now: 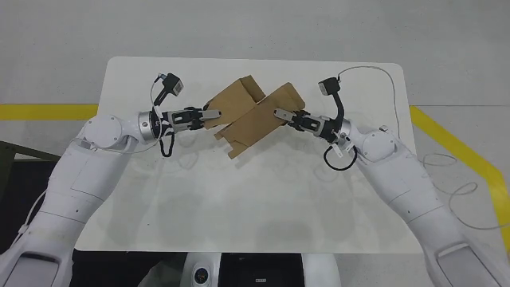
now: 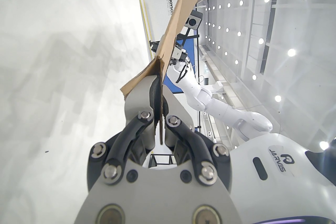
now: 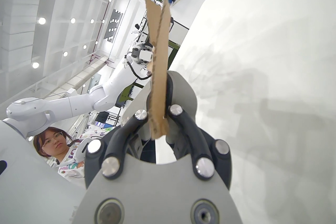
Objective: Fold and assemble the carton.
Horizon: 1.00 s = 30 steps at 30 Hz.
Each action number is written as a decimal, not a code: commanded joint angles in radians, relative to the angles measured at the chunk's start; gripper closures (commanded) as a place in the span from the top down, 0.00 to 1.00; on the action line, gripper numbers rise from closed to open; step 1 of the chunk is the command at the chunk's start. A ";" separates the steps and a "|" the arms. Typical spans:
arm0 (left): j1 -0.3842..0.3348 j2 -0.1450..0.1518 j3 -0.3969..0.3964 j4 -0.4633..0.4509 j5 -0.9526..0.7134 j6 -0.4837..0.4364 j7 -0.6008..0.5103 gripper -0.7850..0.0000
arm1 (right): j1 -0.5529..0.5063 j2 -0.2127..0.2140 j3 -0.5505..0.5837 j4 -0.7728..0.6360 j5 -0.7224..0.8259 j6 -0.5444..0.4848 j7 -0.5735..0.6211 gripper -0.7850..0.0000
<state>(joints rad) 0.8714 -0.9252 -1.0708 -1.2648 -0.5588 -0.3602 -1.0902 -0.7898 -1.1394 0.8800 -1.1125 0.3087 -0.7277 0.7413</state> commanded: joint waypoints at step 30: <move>-0.021 -0.013 0.020 -0.046 0.082 -0.056 -0.188 0.00 | 0.100 0.012 -0.062 -0.113 0.218 0.067 0.418 1.00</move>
<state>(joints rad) 0.8513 -0.9378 -1.0524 -1.3086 -0.4749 -0.4128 -1.2727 -0.6970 -1.1253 0.8304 -1.2320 0.5250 -0.6639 1.1563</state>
